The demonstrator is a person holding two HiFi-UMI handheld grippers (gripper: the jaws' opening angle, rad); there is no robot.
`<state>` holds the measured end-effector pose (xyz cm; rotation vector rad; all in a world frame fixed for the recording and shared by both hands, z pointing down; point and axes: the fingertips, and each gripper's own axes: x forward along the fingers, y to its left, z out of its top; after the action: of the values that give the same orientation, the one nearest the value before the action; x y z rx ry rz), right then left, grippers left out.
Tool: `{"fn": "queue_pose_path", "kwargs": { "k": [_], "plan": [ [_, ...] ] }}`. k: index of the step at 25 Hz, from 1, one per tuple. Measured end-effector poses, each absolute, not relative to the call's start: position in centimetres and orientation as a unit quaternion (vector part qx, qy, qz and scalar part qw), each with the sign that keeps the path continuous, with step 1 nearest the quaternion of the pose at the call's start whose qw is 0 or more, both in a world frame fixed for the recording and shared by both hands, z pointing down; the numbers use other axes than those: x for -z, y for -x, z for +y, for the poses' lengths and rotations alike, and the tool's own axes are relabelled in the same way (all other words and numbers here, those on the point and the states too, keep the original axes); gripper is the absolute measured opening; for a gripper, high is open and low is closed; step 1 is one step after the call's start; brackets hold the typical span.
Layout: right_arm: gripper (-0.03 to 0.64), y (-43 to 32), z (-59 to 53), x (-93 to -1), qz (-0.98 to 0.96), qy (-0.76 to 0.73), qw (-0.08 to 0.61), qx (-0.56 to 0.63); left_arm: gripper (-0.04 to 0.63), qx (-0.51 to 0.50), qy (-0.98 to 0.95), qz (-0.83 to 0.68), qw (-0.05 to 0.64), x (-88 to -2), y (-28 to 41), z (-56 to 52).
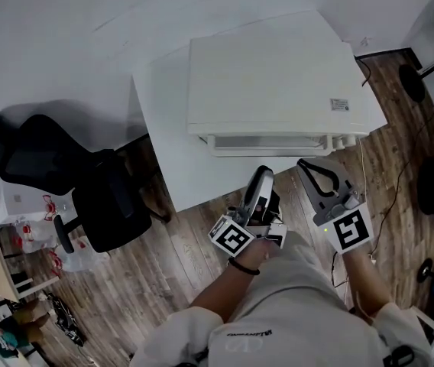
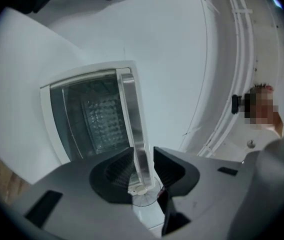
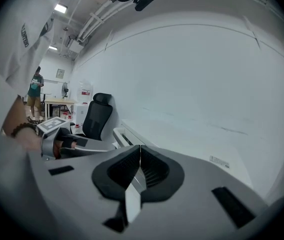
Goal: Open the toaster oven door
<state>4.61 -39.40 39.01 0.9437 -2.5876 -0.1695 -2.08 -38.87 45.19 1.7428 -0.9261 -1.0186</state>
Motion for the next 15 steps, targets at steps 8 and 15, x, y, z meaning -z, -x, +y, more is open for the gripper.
{"fn": "queue_pose_path", "kwargs": {
  "k": [8, 15],
  "plan": [
    [0.018, -5.1, -40.0, -40.0, -0.928, -0.325, 0.178, 0.042, 0.127, 0.469, -0.658, -0.367, 0.46, -45.2, 2.2, -41.5],
    [0.018, -5.5, -39.7, -40.4, -0.931, -0.323, 0.168, 0.034, 0.121, 0.492, -0.634, -0.37, 0.469, -45.2, 2.2, -42.7]
  ]
}}
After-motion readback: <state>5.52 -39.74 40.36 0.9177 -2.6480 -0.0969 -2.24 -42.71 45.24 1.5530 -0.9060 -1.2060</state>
